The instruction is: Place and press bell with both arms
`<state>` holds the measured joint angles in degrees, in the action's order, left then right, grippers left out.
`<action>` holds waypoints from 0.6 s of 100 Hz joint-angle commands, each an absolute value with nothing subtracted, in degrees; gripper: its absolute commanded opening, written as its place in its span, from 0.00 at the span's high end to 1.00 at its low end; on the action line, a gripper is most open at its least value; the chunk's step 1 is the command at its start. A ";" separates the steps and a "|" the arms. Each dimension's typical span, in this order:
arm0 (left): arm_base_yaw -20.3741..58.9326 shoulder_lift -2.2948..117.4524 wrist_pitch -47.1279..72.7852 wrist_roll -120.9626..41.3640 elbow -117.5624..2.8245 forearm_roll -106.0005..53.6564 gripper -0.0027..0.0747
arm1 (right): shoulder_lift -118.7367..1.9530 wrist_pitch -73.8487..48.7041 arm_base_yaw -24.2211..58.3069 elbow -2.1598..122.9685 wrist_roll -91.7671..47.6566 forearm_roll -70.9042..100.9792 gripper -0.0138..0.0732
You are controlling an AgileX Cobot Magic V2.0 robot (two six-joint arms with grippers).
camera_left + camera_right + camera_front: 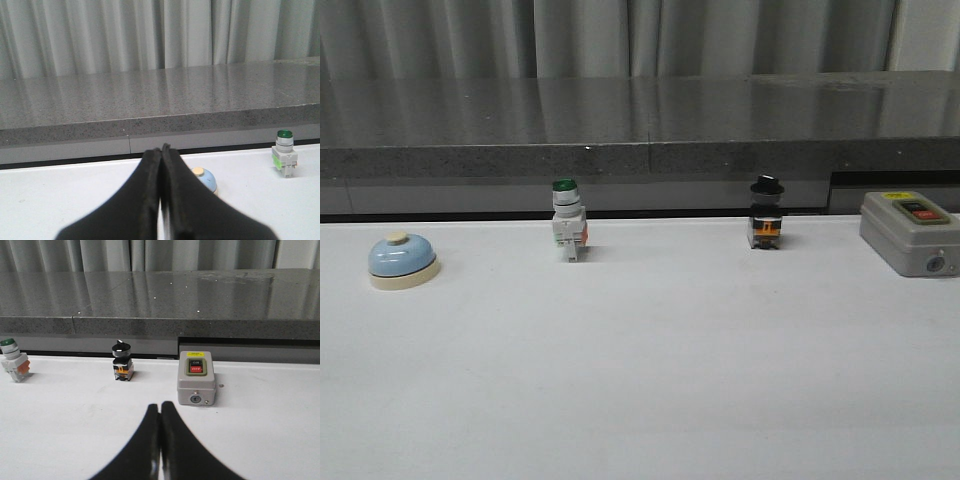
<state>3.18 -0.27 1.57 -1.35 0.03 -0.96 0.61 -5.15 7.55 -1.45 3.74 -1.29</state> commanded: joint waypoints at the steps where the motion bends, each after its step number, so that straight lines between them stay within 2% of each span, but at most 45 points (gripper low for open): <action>1: 3.30 -1.77 -2.14 -0.88 0.38 -4.22 0.99 | 1.67 -0.33 7.02 -0.67 3.36 -1.03 0.91; 27: 3.30 5.16 10.98 -0.88 -11.79 -7.02 0.99 | 1.67 -0.33 7.02 -0.67 3.36 -1.03 0.91; 60: 3.30 25.70 30.19 -0.88 -34.64 -7.28 0.99 | 1.67 -0.33 7.02 -0.67 3.36 -1.03 0.91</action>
